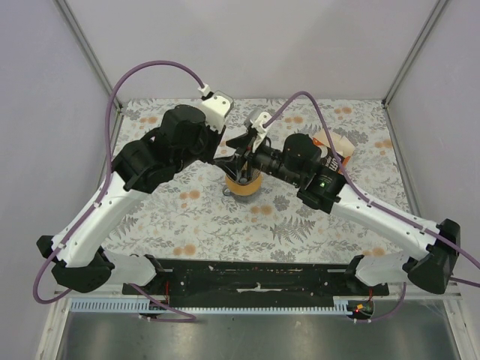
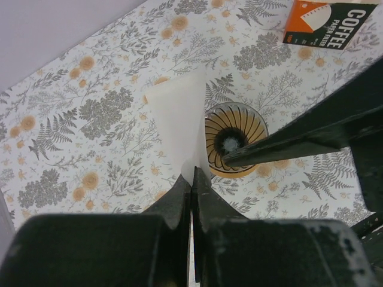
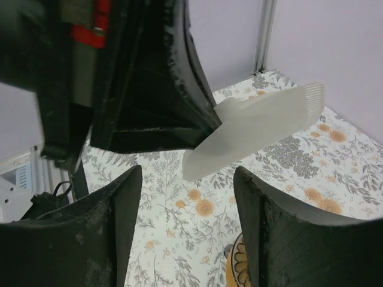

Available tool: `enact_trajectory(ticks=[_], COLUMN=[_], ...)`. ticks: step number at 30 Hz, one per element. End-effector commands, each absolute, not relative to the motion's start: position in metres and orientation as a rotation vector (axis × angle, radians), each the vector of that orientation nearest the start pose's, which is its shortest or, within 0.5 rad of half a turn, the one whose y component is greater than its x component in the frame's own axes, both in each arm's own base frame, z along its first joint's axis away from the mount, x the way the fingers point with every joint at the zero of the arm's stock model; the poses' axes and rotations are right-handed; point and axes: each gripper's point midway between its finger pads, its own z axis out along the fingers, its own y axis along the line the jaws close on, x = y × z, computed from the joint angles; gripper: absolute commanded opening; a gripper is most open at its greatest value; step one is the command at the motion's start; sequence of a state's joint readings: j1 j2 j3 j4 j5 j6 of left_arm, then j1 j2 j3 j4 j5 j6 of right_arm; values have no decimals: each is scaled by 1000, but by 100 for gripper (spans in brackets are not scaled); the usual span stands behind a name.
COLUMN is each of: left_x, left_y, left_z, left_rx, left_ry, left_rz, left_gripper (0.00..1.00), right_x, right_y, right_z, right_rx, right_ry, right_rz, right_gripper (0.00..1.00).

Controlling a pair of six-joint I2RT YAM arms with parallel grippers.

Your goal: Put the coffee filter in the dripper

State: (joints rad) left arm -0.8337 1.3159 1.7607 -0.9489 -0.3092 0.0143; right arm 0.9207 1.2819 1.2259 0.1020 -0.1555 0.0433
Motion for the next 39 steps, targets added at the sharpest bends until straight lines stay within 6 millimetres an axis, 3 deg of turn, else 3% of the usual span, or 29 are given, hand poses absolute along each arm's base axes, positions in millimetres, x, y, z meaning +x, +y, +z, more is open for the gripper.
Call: enact_trajectory(ticks=[1,7,13,17,23,34,39], left_x=[275,273,273,274,278,274,271], left_y=[-216,-221,-217,-214,-207,-216,-220], left_z=[401,401,402,400,397,390,388], left_rx=[497,514,518,520,517,584,613], left_ry=[1905,1907,1901,1901,1895,1904,1906], left_rz=[-256,-291,-276,-259,-195,-233,-254], left_gripper=[2,2,2,2,2,2,2], right_x=[260,273,286,292,304,299,308], right_y=[378,379,375,367,356,385,385], right_z=[425,426,415,410,403,406,403], right_rx=[-632,-560,-524,-491,-430,-507,-469], right_ry=[1313,1312,1359,1379,1413,1380,1390], right_rz=[929,914,848,814,758,864,849], right_gripper=[67,47,25,16,17,36,29])
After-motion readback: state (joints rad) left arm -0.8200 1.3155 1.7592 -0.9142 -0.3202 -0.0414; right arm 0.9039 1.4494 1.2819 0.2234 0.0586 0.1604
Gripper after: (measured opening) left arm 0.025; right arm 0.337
